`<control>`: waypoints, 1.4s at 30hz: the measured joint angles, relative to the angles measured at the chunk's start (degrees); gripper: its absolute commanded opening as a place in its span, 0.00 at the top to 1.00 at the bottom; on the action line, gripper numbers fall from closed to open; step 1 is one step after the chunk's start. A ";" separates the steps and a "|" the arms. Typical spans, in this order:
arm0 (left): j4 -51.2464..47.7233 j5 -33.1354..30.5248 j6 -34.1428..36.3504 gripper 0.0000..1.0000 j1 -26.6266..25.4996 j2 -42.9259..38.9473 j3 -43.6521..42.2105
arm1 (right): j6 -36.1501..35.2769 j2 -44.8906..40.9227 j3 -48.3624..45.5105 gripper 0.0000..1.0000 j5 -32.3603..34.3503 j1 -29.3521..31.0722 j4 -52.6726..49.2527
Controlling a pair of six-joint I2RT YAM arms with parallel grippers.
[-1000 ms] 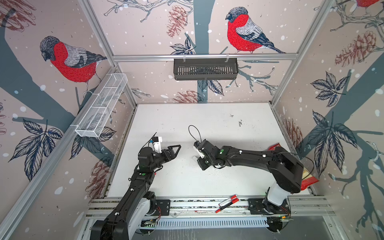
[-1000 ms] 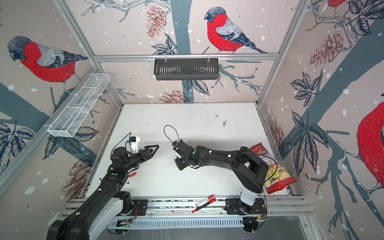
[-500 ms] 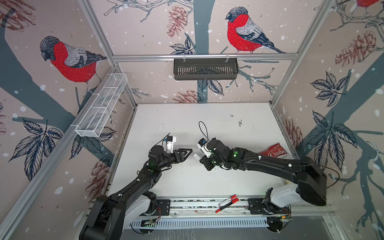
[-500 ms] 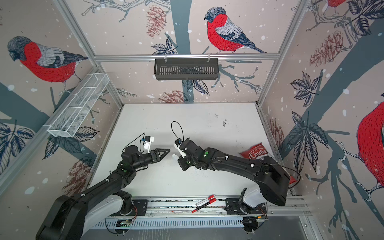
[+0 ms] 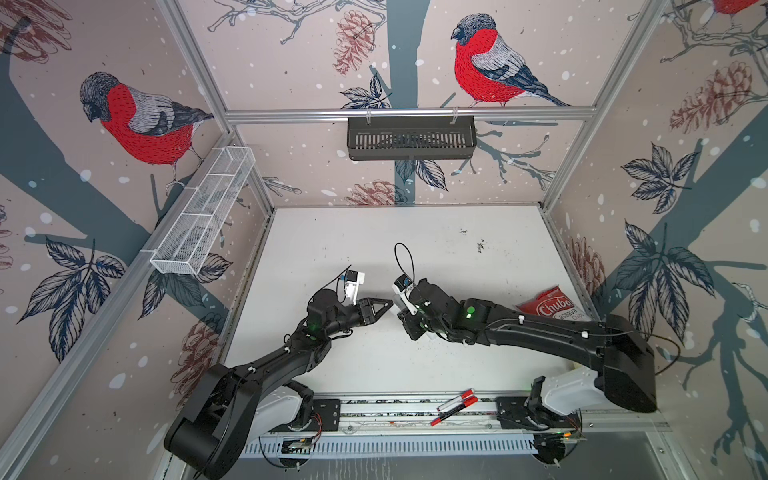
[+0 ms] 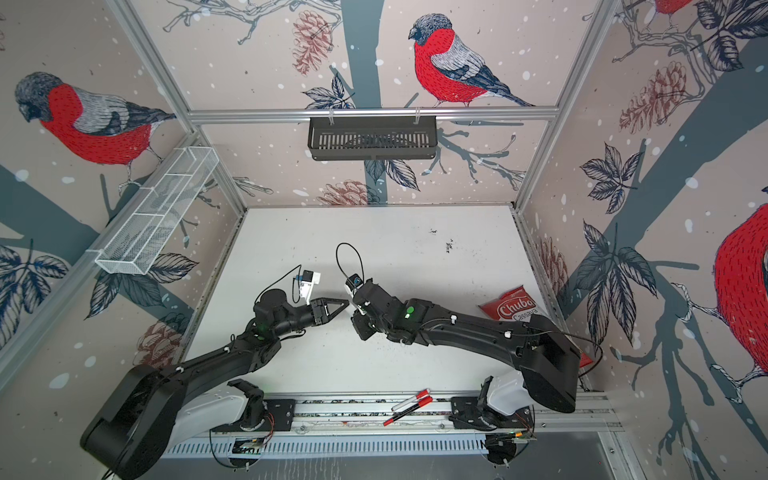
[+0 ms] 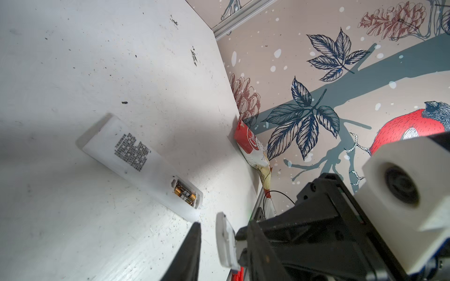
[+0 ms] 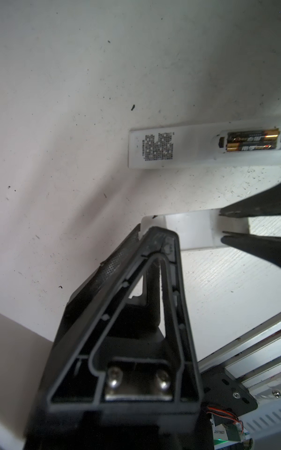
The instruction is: Load the batteries into the remote control
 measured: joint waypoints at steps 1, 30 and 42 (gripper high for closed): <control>0.24 -0.02 -0.07 0.77 -0.02 0.13 0.02 | 0.00 0.02 0.13 0.84 0.39 0.22 0.09; 7.17 9.60 3.74 1.00 -0.04 -2.25 0.61 | 0.48 -9.64 -12.63 0.52 -36.50 -16.76 14.58; 15.10 12.50 -0.33 1.00 -0.85 -0.85 -0.07 | 3.45 -6.73 -13.57 0.75 -46.77 -16.98 22.99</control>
